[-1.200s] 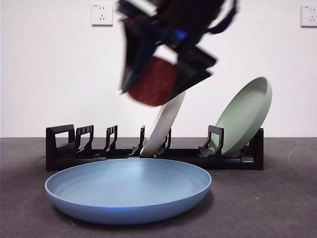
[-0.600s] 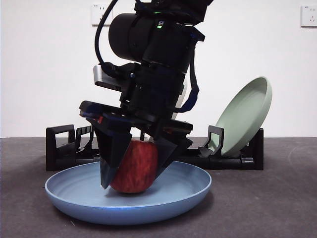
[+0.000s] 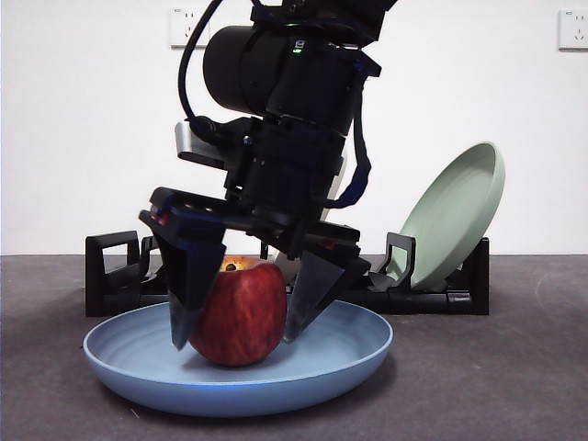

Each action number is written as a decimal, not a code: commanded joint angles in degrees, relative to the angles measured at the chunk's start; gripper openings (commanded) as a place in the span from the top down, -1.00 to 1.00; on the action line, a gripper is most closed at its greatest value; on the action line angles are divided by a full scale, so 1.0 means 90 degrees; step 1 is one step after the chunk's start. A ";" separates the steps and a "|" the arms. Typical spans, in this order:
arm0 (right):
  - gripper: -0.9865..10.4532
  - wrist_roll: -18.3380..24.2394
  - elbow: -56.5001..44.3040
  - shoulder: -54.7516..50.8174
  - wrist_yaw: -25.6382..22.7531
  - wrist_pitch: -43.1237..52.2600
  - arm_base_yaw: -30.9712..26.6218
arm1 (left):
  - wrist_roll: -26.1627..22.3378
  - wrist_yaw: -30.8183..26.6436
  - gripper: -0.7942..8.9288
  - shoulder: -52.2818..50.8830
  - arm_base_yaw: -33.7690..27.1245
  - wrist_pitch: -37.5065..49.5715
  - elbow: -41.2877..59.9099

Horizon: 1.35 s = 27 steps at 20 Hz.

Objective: Take the blue plate from the plate rack,put the plate on the table,take the apple from the table,put the apple in the plate

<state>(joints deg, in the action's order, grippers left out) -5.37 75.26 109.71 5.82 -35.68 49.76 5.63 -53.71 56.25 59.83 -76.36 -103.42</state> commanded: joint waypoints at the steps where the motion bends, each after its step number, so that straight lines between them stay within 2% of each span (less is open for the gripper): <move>1: -0.16 -0.0007 0.0005 -0.0503 -0.0022 0.0024 -0.0022 | 0.0223 0.0010 -0.13 -0.0015 -0.0012 -0.0049 0.0019; 3: -0.16 -0.0010 0.0005 -0.1056 -0.0022 -0.0005 -0.0073 | 0.0406 0.0039 -0.13 0.0022 -0.0012 -0.0051 0.0019; 10: -0.16 0.0109 0.0005 -0.3466 -0.0027 -0.0483 -0.0534 | 0.0415 0.0483 -0.13 0.0612 -0.0010 -0.0017 0.0019; 14: -0.15 0.0158 0.0005 -0.4498 -0.0032 -0.1001 -0.0913 | 0.0104 0.1370 -0.13 0.1188 -0.0012 0.0250 0.0019; 16: 0.09 0.0389 0.0002 -0.4775 -0.0051 -0.1217 -0.1027 | -0.0138 0.1821 -0.12 0.1438 -0.0012 0.0430 0.0019; 17: 0.27 0.0488 0.0005 -0.4867 -0.0051 -0.1290 -0.1076 | -0.0219 0.2108 -0.07 0.1557 -0.0012 0.0505 0.0019; 18: 0.48 0.0568 0.0002 -0.4935 -0.0044 -0.1367 -0.1117 | -0.0342 0.2390 0.11 0.1678 -0.0012 0.0566 0.0019; 20: 0.78 0.0675 0.0002 -0.4949 -0.0044 -0.1464 -0.1120 | -0.0559 0.2625 0.66 0.1829 -0.0024 0.0600 0.0019; 21: 0.86 0.0721 0.0002 -0.4947 -0.0046 -0.1503 -0.1120 | -0.0644 0.2688 0.89 0.1875 -0.0036 0.0612 0.0022; 23: 0.85 0.0874 0.0002 -0.4942 -0.0036 -0.1501 -0.1122 | -0.0653 0.2688 0.85 0.1943 -0.0036 0.0622 0.0022; 27: 0.85 0.0869 0.0002 -0.4945 -0.0012 -0.1411 -0.1122 | -0.0656 0.2691 0.85 0.1950 -0.0189 0.0692 0.0034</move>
<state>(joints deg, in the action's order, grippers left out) 2.20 75.33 65.12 5.56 -48.86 39.72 0.36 -29.39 73.87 58.35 -70.67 -103.39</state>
